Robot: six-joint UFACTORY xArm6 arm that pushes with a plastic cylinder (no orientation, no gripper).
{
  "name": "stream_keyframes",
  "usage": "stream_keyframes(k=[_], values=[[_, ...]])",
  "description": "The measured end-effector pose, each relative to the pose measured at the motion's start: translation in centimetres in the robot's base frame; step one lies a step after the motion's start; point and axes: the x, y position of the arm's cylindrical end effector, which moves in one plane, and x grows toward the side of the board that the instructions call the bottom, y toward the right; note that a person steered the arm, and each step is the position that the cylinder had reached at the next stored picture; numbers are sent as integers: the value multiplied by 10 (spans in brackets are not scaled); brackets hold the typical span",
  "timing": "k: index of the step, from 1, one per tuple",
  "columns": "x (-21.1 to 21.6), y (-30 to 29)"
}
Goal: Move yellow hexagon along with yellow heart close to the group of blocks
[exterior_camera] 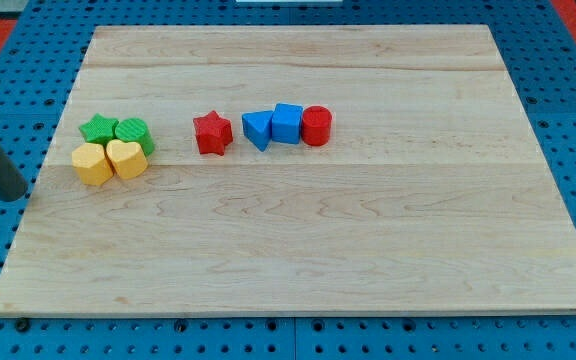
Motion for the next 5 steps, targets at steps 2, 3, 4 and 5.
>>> stream_keyframes(k=[2, 3, 4, 5], values=[[-9, 12], [-10, 31], [-10, 54], [-10, 55]])
